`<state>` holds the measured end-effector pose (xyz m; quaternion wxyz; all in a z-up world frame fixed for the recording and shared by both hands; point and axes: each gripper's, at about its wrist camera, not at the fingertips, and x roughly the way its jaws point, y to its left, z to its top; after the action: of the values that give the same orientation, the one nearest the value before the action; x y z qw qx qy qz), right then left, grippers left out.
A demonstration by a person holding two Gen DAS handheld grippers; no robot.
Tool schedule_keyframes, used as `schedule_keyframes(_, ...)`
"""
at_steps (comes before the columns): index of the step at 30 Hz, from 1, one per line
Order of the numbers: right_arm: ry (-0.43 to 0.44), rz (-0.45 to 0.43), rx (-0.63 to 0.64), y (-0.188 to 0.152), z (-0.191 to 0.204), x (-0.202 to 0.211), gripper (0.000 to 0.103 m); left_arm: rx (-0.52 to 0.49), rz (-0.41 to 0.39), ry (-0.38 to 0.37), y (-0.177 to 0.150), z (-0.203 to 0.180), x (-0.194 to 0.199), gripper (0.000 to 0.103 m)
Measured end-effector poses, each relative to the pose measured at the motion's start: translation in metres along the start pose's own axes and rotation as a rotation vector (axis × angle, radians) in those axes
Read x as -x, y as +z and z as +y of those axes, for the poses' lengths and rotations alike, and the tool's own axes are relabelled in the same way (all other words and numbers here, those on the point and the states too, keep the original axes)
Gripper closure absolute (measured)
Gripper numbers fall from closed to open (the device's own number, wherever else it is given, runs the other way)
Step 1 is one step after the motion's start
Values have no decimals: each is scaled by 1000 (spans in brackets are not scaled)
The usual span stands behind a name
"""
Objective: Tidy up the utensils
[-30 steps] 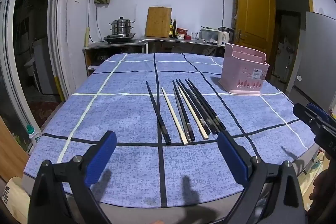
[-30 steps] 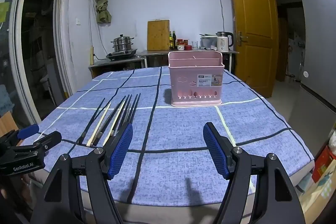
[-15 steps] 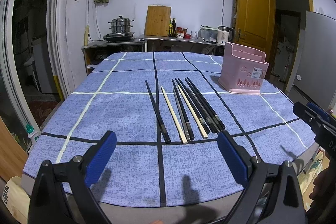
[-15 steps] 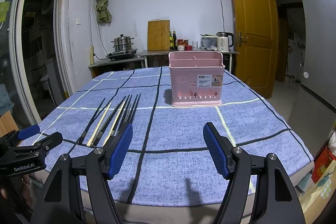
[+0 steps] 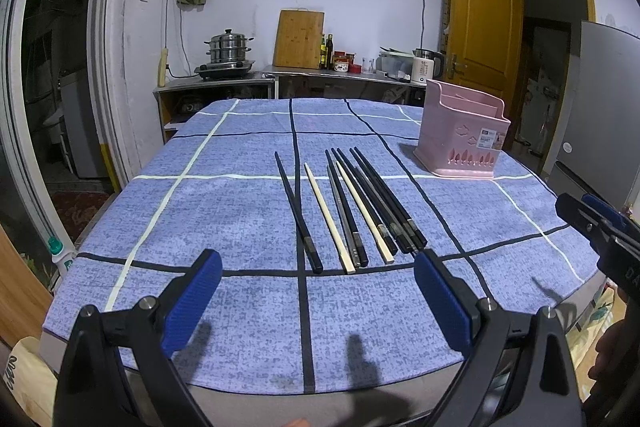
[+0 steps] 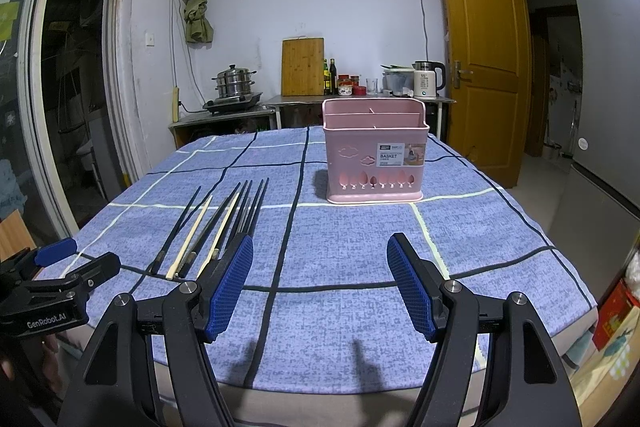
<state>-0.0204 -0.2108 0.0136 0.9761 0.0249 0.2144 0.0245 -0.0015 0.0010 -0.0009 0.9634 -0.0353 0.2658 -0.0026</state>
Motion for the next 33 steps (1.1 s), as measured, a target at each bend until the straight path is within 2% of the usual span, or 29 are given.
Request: schedule_keyframes(33, -1, 14, 2, -2, 1, -3, 33, 0, 4, -3, -2, 1, 1, 5)
